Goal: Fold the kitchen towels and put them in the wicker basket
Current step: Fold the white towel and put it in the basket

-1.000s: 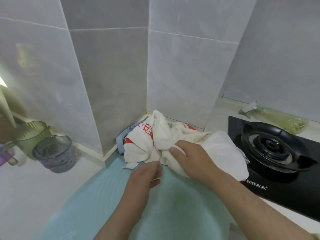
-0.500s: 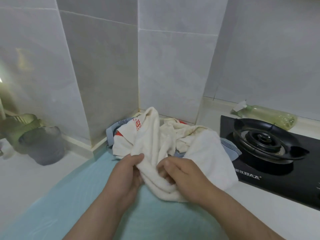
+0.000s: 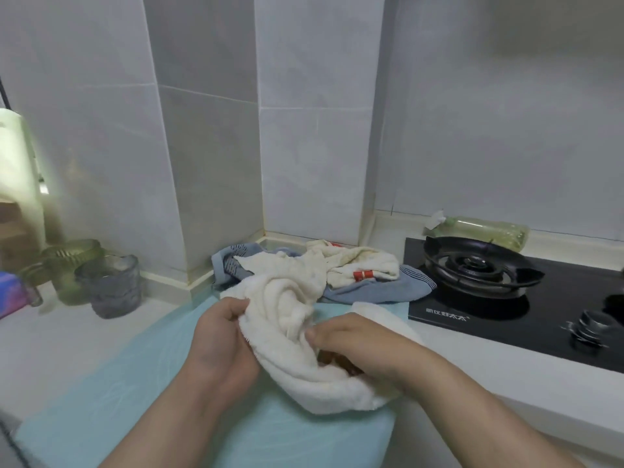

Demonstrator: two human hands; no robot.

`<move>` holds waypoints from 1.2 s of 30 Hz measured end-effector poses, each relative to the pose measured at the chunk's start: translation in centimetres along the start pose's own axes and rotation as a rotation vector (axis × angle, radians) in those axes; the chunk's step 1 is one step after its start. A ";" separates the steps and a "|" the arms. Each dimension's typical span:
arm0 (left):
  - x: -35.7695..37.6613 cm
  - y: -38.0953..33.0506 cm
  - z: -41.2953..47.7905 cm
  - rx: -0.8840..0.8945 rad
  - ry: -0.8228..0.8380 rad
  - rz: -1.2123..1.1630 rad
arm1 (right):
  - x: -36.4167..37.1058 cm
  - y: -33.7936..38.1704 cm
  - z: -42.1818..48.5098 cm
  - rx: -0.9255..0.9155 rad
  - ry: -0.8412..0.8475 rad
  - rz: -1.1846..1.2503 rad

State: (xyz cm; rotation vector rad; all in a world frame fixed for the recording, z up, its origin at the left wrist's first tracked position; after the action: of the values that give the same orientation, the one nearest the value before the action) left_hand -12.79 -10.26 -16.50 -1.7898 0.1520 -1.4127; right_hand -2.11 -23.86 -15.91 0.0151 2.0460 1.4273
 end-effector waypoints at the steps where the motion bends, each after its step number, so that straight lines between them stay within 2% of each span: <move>1: 0.5 -0.3 -0.7 -0.014 0.022 0.001 | 0.4 0.3 -0.4 -0.004 -0.001 0.107; 5: 2.1 -2.2 -2.8 0.082 0.097 0.041 | 0.8 1.1 -0.5 -0.087 -0.176 0.516; 8: 1.9 -3.7 -3.8 0.179 -0.001 0.188 | 0.6 1.8 -1.0 -0.129 -0.262 0.674; 13: -0.3 -5.1 -3.1 0.264 -0.295 0.395 | -0.7 4.0 -2.4 -0.211 -0.353 0.756; 19: 1.1 -6.3 -1.8 0.219 -0.235 0.510 | -2.1 7.3 -4.7 -0.280 -0.432 0.775; 21: 1.5 -7.1 -1.8 0.373 -0.333 0.778 | -2.3 7.8 -5.2 -0.270 -0.425 0.778; 23: 2.5 -7.5 -2.8 0.678 -0.458 1.210 | -2.3 8.1 -5.5 -0.255 -0.404 0.756; 24: 3.8 -7.0 -4.3 0.849 -0.403 1.294 | -2.3 8.1 -5.7 -0.250 -0.390 0.735; 25: 4.8 -6.0 -5.5 0.956 -0.280 1.322 | -2.3 8.1 -5.8 -0.242 -0.374 0.716; 27: 6.3 -3.9 -7.0 0.944 -0.083 1.387 | -2.3 8.1 -6.2 -0.236 -0.356 0.687; 31: 6.5 -2.0 -6.1 0.739 -0.058 1.482 | -2.5 7.5 -6.5 -0.237 -0.335 0.704; 36: 6.3 -1.2 -5.1 0.624 0.038 1.318 | -2.8 6.7 -6.4 -0.235 -0.298 0.735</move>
State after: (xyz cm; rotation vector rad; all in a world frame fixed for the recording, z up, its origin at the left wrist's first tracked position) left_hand -15.31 -15.62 -10.84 -0.7722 0.6765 -0.4188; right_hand -5.39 -27.48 -7.49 0.9042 1.6741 1.9407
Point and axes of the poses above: each hand's wrist, its own z-axis towards the middle knuckle, its own x-axis out of the palm, y = z × x, the point moved 3 cm from there along z, towards the middle knuckle, and after that the axes turned 7 degrees about x, right-handed, at the moved point
